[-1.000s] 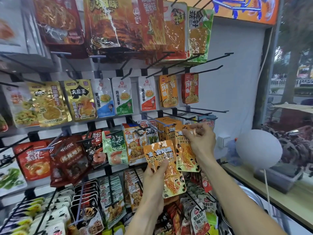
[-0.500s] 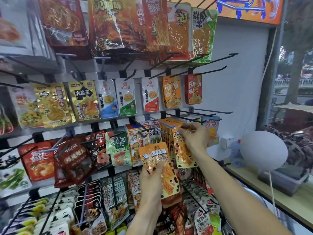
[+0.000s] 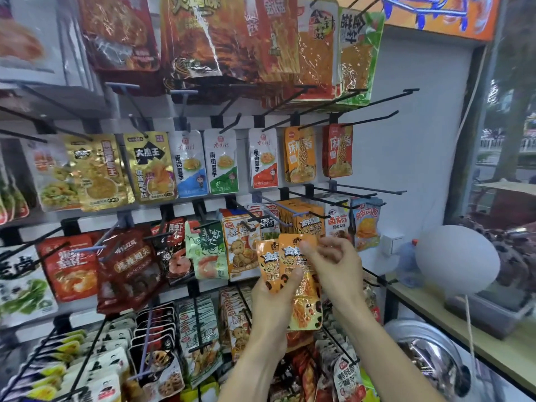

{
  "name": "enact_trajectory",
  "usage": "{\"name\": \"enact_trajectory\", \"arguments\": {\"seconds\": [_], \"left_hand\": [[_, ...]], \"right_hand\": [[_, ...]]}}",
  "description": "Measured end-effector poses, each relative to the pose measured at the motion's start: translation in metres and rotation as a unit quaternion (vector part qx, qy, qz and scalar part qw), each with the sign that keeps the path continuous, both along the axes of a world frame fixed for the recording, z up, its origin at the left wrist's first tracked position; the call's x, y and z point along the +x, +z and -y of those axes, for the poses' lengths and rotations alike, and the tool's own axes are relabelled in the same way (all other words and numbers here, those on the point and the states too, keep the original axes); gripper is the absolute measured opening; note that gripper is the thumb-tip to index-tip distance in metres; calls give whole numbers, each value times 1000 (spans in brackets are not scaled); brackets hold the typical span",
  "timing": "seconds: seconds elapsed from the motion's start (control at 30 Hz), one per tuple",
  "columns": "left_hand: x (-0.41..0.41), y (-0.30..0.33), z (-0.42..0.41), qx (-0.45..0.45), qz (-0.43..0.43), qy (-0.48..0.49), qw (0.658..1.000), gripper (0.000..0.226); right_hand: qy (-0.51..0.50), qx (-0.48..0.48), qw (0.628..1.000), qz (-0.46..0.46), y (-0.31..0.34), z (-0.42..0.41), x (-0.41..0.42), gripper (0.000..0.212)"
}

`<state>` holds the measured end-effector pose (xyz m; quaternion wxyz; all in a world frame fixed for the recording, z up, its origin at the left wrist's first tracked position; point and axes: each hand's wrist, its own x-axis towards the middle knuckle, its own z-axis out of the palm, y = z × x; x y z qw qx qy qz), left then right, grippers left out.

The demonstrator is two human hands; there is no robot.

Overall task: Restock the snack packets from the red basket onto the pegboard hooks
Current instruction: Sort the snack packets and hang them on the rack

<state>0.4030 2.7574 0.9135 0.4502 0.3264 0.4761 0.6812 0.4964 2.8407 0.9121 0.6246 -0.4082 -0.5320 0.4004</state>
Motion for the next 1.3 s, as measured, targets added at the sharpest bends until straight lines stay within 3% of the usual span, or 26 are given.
{"name": "enact_trajectory", "arguments": {"seconds": [0.13,0.23,0.33,0.77,1.0,1.23,1.3], "left_hand": [[16,7,2,-11,-5,-7,1000,28],[20,10,1,-2,-11,-2,1000,70],[22,13,-1,-2,-21,4,1000,90],[24,16,-10,28,-30,17,999,81],[6,4,-11,0,-8,47,999,72],[-5,3,-9,25,-51,-11,998,70],[-6,1,-12,40,-79,-29,996,63]], "right_hand": [[-10,22,999,-29,-1,-11,6,47],[-29,48,996,-67,6,-20,19,37],[-36,54,995,-74,12,-32,23,28],[-42,35,998,-38,23,-59,23,29],[-105,51,989,91,37,-79,-6,25],[-140,33,978,150,30,-66,-11,33],[-141,39,984,105,15,-49,-1,27]]}}
